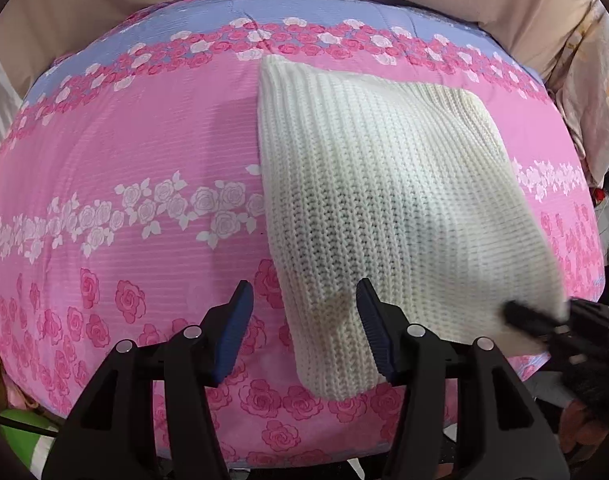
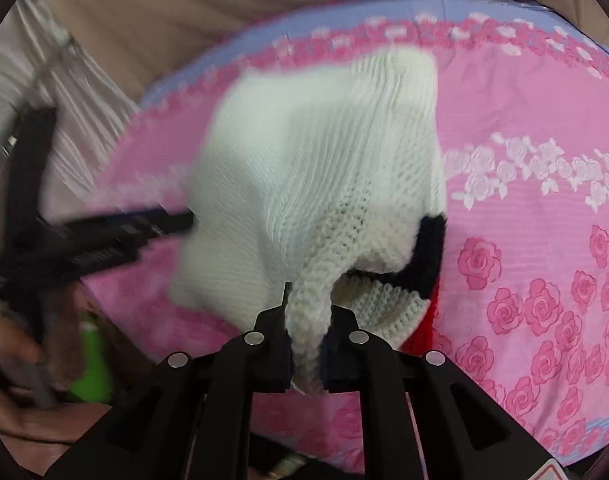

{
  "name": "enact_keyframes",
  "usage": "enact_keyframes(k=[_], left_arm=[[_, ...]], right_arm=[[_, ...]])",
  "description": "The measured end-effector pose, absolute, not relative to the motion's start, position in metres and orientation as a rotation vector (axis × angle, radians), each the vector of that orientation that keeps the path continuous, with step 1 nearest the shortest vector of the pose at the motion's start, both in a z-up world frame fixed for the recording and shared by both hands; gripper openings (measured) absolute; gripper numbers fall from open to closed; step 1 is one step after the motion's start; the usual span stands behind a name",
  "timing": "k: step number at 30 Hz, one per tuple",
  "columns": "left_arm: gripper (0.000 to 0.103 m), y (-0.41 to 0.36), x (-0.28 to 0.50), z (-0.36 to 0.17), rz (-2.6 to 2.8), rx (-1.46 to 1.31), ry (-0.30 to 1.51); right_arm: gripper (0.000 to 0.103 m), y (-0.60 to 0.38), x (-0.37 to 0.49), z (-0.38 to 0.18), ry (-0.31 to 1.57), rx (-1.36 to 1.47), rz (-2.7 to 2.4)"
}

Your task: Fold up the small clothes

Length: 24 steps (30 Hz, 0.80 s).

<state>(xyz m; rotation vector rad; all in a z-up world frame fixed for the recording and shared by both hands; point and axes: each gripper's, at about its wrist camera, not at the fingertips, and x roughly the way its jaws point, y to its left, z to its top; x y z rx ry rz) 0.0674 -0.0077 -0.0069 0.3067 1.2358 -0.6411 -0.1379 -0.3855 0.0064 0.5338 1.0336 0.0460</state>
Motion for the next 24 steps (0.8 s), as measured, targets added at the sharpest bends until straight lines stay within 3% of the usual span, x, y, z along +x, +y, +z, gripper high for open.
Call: enact_keyframes(k=[2,5,7,9,11,12,15,22,23,24], left_arm=[[0.058,-0.002,0.069,-0.011,-0.635,0.279,1.254],[0.058,-0.001,0.071,-0.028,-0.631,0.256,1.32],[0.058,0.001,0.074,-0.029,-0.647,0.199,1.347],[0.058,0.006,0.081,-0.021,-0.675,0.115,1.329],[0.059,0.006,0.09,-0.017,-0.701,0.047,1.328],[0.061,0.005,0.095,-0.016,-0.709,0.023,1.331],[0.074,-0.007,0.116,-0.023,-0.739,-0.067,1.342],[0.079,-0.029,0.135,-0.069,-0.741,-0.131,1.431],[0.077,-0.029,0.136,-0.071,-0.746,-0.151,1.436],[0.071,-0.028,0.137,-0.071,-0.758,-0.175,1.443]], right_arm=[[0.009,-0.407,-0.149,-0.004,1.048,0.556,-0.007],[0.013,-0.425,-0.153,-0.064,1.216,0.596,-0.059],[0.02,-0.431,-0.16,-0.05,1.149,0.683,-0.077],[0.054,-0.43,-0.161,-0.027,1.078,0.671,-0.098],[0.071,-0.426,-0.154,-0.009,1.023,0.613,-0.117],[0.073,-0.426,-0.15,-0.006,1.012,0.603,-0.113],[0.073,-0.431,-0.127,-0.017,1.006,0.668,-0.08],[0.072,-0.448,-0.104,-0.085,1.013,1.012,-0.055],[0.058,-0.448,-0.104,-0.086,1.013,1.027,-0.039],[0.052,-0.449,-0.104,-0.088,1.018,1.051,-0.022]])
